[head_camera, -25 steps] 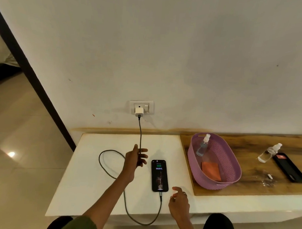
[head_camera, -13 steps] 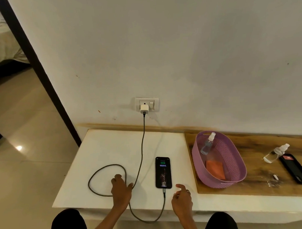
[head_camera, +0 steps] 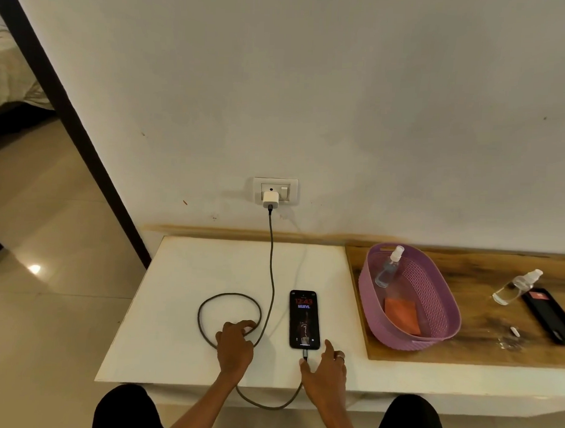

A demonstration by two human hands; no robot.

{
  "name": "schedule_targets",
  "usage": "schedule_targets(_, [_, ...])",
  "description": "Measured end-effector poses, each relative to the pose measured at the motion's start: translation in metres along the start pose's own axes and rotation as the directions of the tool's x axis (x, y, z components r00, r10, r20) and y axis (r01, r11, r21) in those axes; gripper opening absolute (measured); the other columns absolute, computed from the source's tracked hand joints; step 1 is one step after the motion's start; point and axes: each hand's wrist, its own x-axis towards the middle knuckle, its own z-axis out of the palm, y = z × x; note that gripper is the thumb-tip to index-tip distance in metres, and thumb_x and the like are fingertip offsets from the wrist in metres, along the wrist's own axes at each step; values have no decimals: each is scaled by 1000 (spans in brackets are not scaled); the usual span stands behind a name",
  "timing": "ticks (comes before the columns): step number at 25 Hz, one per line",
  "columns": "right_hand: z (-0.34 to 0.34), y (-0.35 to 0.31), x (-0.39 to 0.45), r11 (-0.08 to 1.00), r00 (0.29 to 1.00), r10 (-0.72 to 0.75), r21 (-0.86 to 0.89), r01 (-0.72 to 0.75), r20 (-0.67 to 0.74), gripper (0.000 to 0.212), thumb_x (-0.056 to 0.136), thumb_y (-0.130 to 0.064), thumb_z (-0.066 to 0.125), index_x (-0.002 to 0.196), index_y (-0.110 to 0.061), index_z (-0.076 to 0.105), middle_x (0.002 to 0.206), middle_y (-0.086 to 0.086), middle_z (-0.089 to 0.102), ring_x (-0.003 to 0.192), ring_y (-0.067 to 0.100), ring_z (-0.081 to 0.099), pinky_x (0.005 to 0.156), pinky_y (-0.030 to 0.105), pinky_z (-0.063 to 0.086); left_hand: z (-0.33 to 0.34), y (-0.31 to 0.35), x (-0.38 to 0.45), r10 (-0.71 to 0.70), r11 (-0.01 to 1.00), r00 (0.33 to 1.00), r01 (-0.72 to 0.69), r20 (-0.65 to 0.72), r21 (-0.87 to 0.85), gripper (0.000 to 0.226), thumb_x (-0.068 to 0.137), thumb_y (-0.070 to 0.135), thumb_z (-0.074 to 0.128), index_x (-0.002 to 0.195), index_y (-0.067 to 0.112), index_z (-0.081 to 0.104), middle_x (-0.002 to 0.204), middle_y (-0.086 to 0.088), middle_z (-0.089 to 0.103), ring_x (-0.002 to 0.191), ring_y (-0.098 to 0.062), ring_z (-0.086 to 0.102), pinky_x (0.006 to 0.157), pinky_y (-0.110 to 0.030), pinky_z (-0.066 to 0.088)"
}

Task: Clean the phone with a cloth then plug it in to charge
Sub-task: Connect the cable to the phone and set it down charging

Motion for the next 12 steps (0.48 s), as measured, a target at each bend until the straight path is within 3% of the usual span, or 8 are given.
schedule_targets(4, [11, -16, 0, 1000, 999, -21, -10, 21, -49, 92, 80, -41, 72, 150, -19, 17, 145, 11, 29, 132, 26, 38, 101, 35, 47, 9, 4, 4, 25, 995, 1000, -25, 4, 94, 60, 82, -16, 54, 123, 25, 67, 120, -4, 59, 115, -26, 49, 92, -29, 46])
schedule_targets(7, [13, -25, 7, 998, 998, -19, 61, 23, -64, 84, 81, -26, 74, 147, -18, 23, 140, 11, 34, 126, 23, 45, 99, 34, 49, 11, 7, 9, 87, 988, 996, -82, -32, 134, 49, 78, -16, 62, 100, 25, 75, 111, -2, 62, 108, -25, 54, 92, -33, 47])
schedule_targets(12, [14, -34, 15, 986, 995, -45, 155, 59, -88, 69, 80, -13, 74, 138, -16, 37, 135, 14, 41, 112, 25, 60, 90, 33, 54, 14, 14, 18, 76, 968, 996, -62, -49, 244, 46, 73, -18, 64, 76, 27, 72, 95, 8, 53, 100, -18, 47, 83, -26, 23])
